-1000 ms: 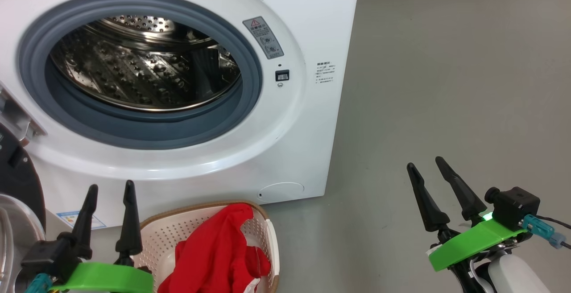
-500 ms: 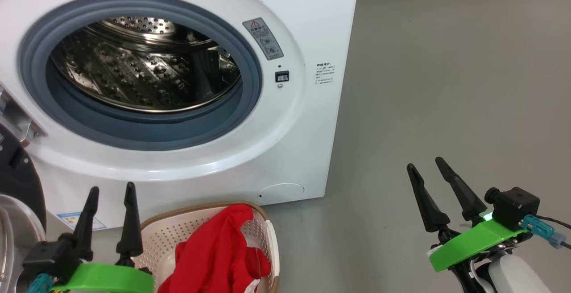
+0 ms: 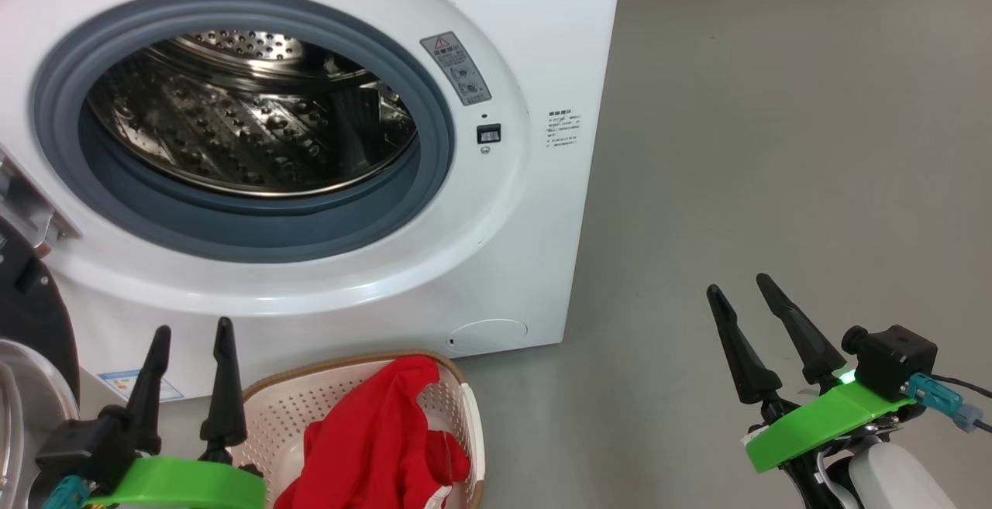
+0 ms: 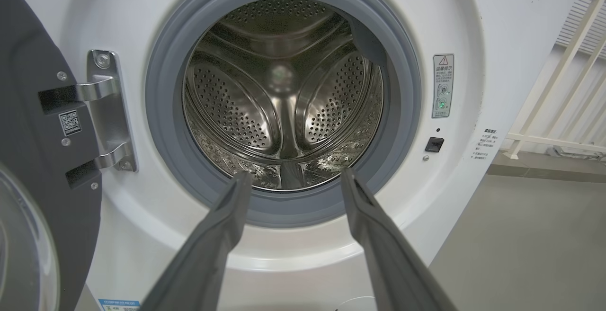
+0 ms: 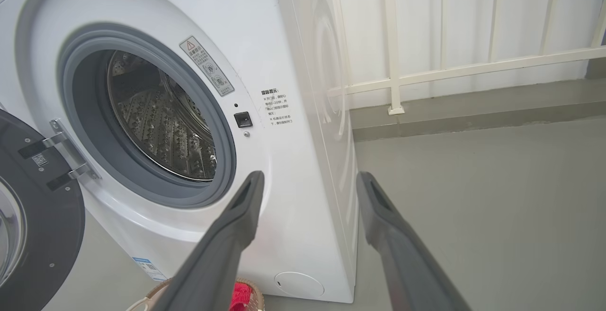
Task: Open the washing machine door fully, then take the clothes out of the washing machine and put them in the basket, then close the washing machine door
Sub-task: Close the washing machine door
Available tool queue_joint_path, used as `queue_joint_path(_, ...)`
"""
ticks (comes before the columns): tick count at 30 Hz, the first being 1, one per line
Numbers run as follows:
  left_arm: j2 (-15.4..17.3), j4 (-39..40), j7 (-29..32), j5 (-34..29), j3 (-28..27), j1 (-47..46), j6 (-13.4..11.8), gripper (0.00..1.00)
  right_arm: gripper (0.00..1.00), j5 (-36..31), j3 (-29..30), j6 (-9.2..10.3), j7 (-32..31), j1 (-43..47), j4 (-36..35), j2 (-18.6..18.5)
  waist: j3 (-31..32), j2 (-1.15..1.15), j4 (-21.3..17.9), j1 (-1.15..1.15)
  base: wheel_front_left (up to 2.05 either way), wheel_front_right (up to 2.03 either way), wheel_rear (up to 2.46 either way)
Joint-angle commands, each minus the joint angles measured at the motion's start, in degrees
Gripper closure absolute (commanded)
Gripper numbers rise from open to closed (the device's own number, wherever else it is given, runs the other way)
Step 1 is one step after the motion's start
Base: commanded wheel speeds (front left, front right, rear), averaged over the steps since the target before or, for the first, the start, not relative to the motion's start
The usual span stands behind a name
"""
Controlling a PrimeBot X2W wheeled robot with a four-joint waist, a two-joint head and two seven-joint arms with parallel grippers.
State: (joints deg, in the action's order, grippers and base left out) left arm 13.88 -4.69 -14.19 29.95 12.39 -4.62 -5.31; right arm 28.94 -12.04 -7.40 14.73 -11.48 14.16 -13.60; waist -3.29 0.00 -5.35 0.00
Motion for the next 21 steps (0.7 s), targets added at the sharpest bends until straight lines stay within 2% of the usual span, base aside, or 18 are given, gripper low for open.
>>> queue_joint_path(1,1.52,1.05,-0.25,0.17,-2.18,-0.95,-0.33,0.00,0.00,0.78,-1.03,-0.09,0.27,-0.51,-1.24,-0.55,0.05,0.00,-0.04,0.00,0.00,0.00,0.00)
queue_joint_path(10,1.34,1.22,-0.31,0.65,-2.21,-0.89,-0.52,0.00,0.00,0.73,-0.81,-0.09,0.27,-0.51,-1.29,-0.50,0.03,0.00,-0.05,0.00,-0.66,0.66,0.00)
queue_joint_path(21,1.38,1.53,-0.39,0.98,-2.17,-0.73,-0.61,0.00,0.00,0.68,-0.64,-0.09,0.27,-0.34,-1.46,-0.37,-0.35,0.00,-0.15,0.00,-1.81,1.81,0.00)
